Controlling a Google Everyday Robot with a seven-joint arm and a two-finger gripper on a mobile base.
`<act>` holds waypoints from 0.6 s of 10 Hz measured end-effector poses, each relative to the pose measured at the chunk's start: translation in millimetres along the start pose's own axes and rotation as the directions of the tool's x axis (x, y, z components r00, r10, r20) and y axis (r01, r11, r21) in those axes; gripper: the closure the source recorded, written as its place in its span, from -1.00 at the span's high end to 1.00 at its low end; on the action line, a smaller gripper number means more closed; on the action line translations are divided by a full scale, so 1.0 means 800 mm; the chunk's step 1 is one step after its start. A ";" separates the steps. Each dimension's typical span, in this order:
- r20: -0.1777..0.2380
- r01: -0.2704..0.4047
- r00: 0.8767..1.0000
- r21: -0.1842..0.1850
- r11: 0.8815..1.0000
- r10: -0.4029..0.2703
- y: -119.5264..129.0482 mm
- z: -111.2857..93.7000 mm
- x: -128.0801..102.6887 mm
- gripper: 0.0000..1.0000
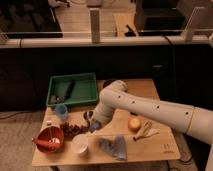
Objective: Place sponge in paper cup
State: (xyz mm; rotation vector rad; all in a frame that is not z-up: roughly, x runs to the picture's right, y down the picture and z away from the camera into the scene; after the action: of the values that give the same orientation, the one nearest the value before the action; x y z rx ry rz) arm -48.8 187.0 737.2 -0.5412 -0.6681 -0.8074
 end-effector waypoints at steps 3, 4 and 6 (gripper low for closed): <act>0.004 0.036 0.999 -0.002 0.999 -0.036 -0.003 -0.002 -0.016 -0.92; 0.006 0.051 0.999 -0.003 0.999 -0.051 -0.004 -0.003 -0.022 -0.92; 0.011 0.074 0.997 -0.005 0.997 -0.074 -0.005 -0.005 -0.031 -0.92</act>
State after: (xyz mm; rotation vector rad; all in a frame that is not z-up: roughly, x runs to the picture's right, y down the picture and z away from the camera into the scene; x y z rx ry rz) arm -63.1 194.0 717.6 -0.5282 -0.6989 -0.8761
